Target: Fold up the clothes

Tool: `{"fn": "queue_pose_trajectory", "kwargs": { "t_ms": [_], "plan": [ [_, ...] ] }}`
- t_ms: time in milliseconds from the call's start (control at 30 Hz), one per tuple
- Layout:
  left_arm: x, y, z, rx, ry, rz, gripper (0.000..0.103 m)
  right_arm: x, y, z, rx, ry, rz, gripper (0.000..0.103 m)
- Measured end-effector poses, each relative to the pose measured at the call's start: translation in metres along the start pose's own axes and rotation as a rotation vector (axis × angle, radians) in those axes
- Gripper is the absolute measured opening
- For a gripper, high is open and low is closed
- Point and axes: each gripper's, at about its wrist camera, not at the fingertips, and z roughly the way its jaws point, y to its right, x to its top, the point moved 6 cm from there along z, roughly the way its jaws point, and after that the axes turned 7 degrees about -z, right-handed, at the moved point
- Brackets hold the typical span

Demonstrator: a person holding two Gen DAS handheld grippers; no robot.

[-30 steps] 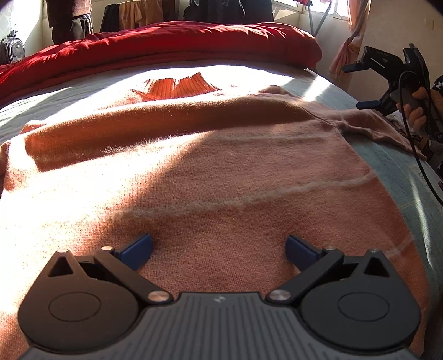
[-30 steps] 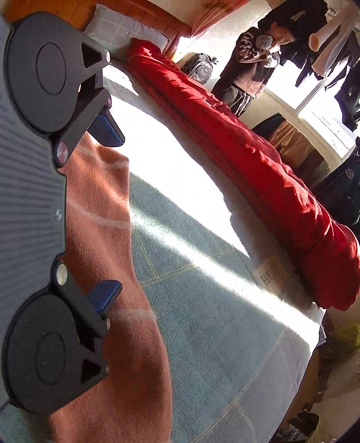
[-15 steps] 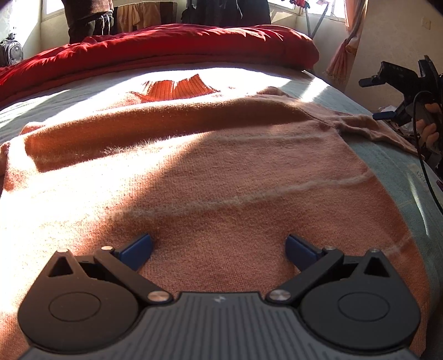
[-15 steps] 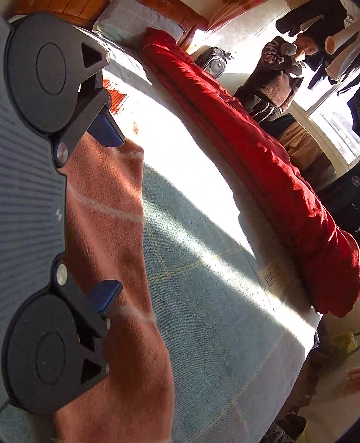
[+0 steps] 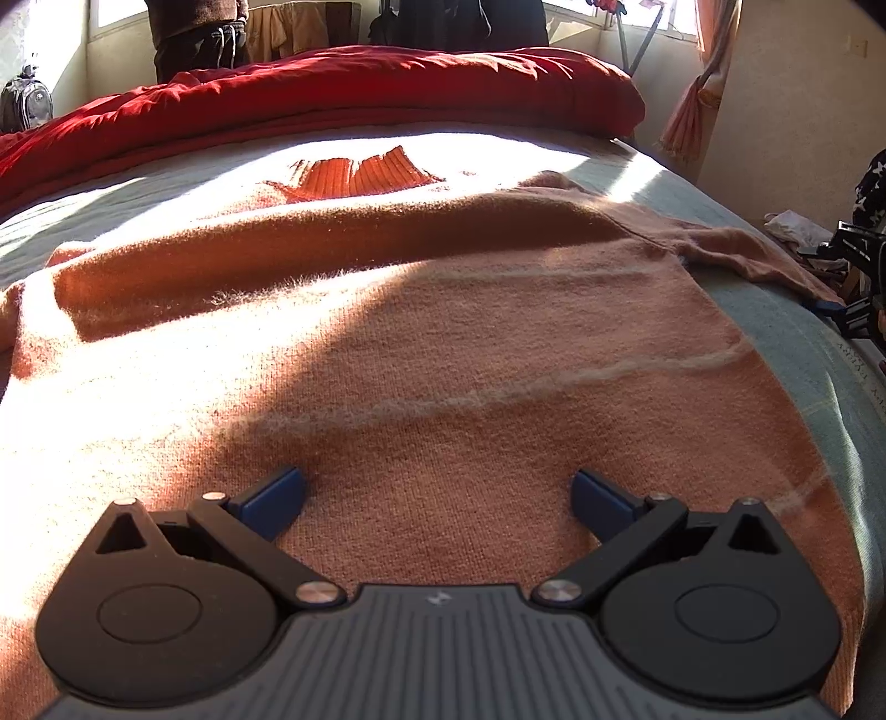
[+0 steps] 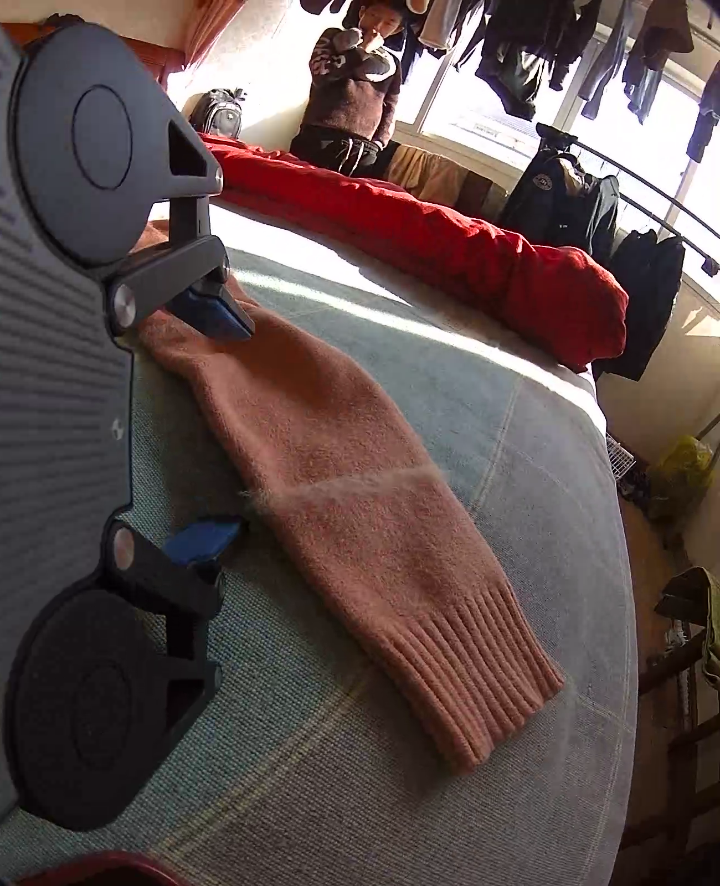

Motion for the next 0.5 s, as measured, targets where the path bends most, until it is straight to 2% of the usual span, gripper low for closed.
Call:
{"fn": "queue_pose_trajectory", "kwargs": {
  "t_ms": [33, 67, 100, 133, 167, 433, 467, 500],
  "plan": [
    [0.000, 0.000, 0.000, 0.000, -0.001, 0.000, 0.102, 0.002, 0.007, 0.001, 0.004, 0.014, 0.030, 0.063],
    [0.000, 0.000, 0.000, 0.000, -0.001, 0.000, 0.102, 0.003, 0.011, 0.003, -0.009, 0.024, 0.029, 0.051],
    [0.000, 0.000, 0.000, 0.000, -0.002, 0.000, 0.102, 0.004, 0.011, 0.006, -0.042, 0.029, -0.007, 0.033],
    [0.000, 0.000, 0.000, -0.001, -0.002, 0.000, 0.102, 0.005, 0.010, 0.009, -0.074, 0.034, -0.044, 0.022],
    [0.000, 0.000, 0.000, -0.002, -0.002, 0.001, 0.102, 0.006, 0.010, 0.010, -0.092, 0.038, -0.071, 0.016],
    [0.000, -0.001, 0.001, -0.006, 0.001, 0.003, 0.102, 0.030, -0.006, -0.018, -0.106, 0.060, -0.179, 0.014],
    [0.000, -0.001, 0.001, -0.006, 0.001, 0.003, 0.102, 0.032, -0.007, -0.021, -0.118, 0.044, -0.189, 0.015],
    [0.000, -0.001, 0.001, -0.006, 0.002, 0.002, 0.102, 0.033, -0.006, -0.022, -0.143, 0.026, -0.190, 0.021]
  ]
}}
